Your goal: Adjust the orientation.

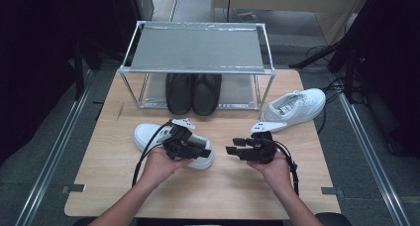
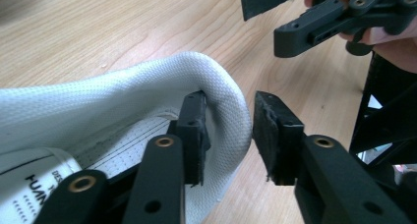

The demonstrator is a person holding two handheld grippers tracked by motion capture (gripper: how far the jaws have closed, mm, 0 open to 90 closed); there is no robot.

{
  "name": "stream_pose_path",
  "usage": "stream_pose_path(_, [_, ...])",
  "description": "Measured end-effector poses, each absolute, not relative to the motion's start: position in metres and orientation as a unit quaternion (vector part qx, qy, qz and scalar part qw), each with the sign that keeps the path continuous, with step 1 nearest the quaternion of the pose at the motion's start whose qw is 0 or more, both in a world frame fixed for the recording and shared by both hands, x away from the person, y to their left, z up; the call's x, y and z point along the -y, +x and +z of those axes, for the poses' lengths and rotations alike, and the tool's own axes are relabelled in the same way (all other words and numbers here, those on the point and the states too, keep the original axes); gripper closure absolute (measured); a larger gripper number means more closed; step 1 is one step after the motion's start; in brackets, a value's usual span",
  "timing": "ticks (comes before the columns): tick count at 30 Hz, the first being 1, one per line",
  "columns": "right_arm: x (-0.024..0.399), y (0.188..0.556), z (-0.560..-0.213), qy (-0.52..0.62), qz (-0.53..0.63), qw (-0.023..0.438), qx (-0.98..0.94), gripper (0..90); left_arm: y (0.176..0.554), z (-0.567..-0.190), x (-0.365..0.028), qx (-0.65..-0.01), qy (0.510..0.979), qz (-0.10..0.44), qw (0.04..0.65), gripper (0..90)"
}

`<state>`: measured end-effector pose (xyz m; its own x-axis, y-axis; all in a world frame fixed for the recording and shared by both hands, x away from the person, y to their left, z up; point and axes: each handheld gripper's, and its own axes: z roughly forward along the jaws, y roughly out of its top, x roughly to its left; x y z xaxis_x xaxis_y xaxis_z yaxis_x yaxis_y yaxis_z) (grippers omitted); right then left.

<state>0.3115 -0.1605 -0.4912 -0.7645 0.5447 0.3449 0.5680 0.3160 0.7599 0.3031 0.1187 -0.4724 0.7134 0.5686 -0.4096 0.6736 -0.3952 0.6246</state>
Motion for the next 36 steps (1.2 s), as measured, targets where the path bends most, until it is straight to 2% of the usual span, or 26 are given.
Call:
stream_pose_path(10, [0.155, 0.313, -0.491, -0.34, -0.469, 0.01, 0.815, 51.6, 0.295, -0.458, -0.14, -0.374, 0.835, -0.041, 0.402, 44.9])
stream_pose_path(13, [0.152, 0.315, -0.492, -0.336, -0.468, 0.012, 0.817, 51.6, 0.289, -0.455, -0.149, -0.379, 0.836, -0.024, 0.397, 42.5])
stream_pose_path(18, [0.144, 0.318, -0.492, -0.328, -0.466, 0.014, 0.822, 51.8, 0.277, -0.45, -0.168, -0.388, 0.816, -0.021, 0.428, 41.4])
stream_pose_path(21, [0.138, 0.32, -0.493, -0.325, -0.464, 0.015, 0.824, 53.8, 0.271, -0.449, -0.175, -0.397, 0.82, -0.002, 0.413, 39.1])
stream_pose_path(24, [0.133, 0.324, -0.493, -0.323, -0.462, 0.017, 0.826, 59.0, 0.266, -0.454, -0.184, -0.408, 0.814, 0.005, 0.413, 39.6])
stream_pose_path(27, [0.127, 0.327, -0.493, -0.32, -0.46, 0.017, 0.828, 67.6, 0.262, -0.457, -0.195, -0.408, 0.809, 0.014, 0.424, 47.5])
stream_pose_path(35, [0.112, 0.344, -0.488, -0.317, -0.461, 0.03, 0.828, 86.6, 0.259, -0.468, -0.221, -0.437, 0.789, 0.011, 0.432, 59.8])
stream_pose_path(36, [0.11, 0.347, -0.487, -0.317, -0.463, 0.031, 0.827, 86.9, 0.259, -0.469, -0.224, -0.443, 0.786, 0.008, 0.431, 61.9])
